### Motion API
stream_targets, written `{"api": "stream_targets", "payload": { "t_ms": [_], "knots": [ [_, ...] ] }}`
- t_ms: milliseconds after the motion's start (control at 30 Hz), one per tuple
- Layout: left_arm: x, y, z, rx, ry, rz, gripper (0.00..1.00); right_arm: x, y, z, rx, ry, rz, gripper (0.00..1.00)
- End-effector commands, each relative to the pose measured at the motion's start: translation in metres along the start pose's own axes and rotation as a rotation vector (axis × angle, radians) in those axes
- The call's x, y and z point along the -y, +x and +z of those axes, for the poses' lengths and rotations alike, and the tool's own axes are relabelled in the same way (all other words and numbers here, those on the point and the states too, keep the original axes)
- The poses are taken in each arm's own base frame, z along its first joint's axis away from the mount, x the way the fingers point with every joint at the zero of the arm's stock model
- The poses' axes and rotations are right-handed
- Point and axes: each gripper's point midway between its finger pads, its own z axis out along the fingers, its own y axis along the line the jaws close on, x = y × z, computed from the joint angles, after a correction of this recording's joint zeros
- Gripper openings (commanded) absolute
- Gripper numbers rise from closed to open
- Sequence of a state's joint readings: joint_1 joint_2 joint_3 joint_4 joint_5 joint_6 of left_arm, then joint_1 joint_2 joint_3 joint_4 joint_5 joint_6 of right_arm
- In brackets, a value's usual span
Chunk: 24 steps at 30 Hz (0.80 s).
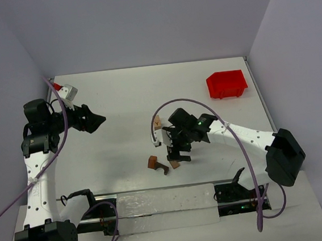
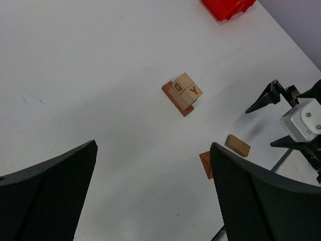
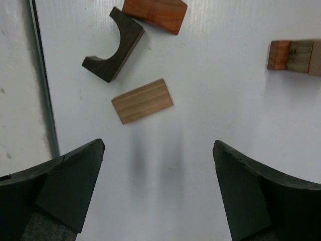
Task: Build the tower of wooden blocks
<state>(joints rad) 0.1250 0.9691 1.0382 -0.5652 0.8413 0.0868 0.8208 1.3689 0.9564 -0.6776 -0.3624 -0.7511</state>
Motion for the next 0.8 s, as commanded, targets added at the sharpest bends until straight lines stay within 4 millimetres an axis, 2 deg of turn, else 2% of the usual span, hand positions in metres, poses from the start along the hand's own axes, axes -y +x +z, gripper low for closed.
{"api": "stream_targets", "payload": {
  "t_ms": [0, 267, 767],
  "knots": [
    [0.004, -0.016, 0.001, 0.04, 0.015, 0.052, 0.99, 0.012, -0.007, 0.005, 0.047, -0.008, -0.165, 1.0],
    [0.001, -0.011, 0.002, 0.034, 0.01, 0.054, 0.99, 0.008, 0.001, 0.023, 0.042, -0.124, -0.269, 1.0],
    [-0.004, -0.001, 0.008, 0.018, 0.012, 0.061, 0.99, 0.0, 0.006, 0.048, 0.025, -0.188, -0.229, 1.0]
  ]
}}
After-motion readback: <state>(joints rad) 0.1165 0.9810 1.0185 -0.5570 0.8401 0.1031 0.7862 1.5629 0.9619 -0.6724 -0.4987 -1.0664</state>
